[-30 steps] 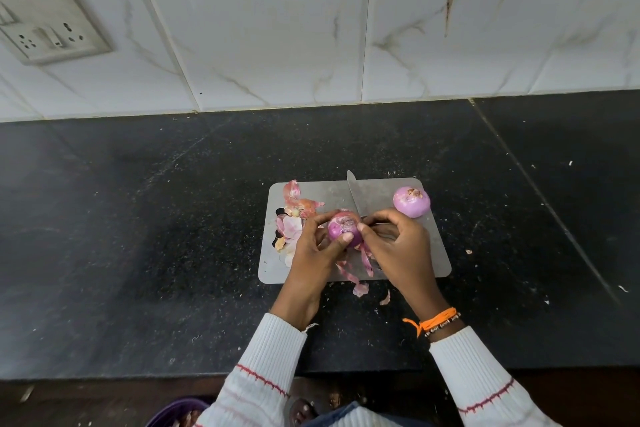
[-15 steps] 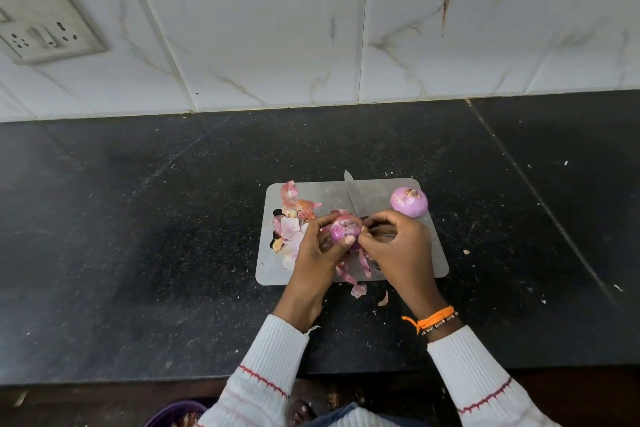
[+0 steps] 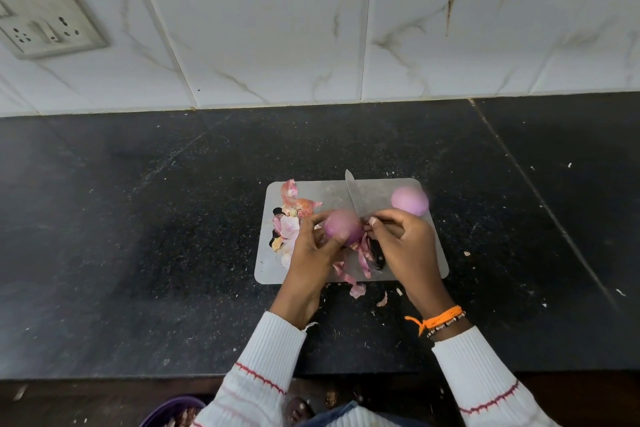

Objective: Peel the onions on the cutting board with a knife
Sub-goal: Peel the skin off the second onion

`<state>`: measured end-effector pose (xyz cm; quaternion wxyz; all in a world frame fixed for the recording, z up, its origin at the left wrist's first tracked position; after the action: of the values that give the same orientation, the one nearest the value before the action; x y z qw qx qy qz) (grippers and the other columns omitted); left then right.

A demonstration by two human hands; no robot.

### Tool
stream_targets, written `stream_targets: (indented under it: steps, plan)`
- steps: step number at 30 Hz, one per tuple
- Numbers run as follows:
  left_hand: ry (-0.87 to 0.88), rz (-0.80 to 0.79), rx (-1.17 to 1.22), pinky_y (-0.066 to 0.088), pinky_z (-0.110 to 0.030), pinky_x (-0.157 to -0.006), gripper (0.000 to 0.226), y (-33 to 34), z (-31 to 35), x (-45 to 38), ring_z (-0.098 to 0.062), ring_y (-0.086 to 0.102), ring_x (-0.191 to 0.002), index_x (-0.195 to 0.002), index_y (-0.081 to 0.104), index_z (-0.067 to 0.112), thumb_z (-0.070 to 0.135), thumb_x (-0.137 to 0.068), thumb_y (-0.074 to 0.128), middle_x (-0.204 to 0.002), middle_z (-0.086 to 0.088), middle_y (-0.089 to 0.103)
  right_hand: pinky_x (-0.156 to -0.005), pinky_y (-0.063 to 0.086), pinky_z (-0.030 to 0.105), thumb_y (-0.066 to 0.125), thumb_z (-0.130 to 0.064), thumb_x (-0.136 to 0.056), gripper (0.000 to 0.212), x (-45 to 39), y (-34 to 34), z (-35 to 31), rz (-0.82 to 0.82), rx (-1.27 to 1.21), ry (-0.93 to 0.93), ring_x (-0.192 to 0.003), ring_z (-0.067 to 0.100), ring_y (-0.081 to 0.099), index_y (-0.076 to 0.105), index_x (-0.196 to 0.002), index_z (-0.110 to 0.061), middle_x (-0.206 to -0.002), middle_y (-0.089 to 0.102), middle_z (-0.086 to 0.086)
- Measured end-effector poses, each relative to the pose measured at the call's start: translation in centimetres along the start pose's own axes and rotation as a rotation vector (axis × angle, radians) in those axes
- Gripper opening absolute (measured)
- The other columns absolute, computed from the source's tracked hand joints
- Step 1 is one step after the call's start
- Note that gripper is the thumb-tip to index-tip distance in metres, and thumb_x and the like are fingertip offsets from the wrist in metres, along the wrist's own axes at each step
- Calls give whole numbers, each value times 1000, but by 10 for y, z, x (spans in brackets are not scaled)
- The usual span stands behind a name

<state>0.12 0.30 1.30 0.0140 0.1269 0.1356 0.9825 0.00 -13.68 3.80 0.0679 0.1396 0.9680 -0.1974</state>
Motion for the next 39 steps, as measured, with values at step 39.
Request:
stream_targets:
  steps: [39]
  plan:
    - [5,-19,16,56,-32,-83,38,5,3,1,-29,62,-106,-120,50,12,7,-84,64,-113,-11,62,-70,54,15,70,-12,-80,12,0,3,3,25,-16,-60,-82,5,65,69,-91,-12,-86,70,0]
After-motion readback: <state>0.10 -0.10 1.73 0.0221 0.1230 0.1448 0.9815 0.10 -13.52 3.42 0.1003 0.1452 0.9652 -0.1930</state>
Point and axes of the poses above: each hand's wrist, its own x-axis away from the middle knuckle, its own y-axis out of the palm, z = x × y, the point moved 4 cm from there along -x, towards the middle knuckle
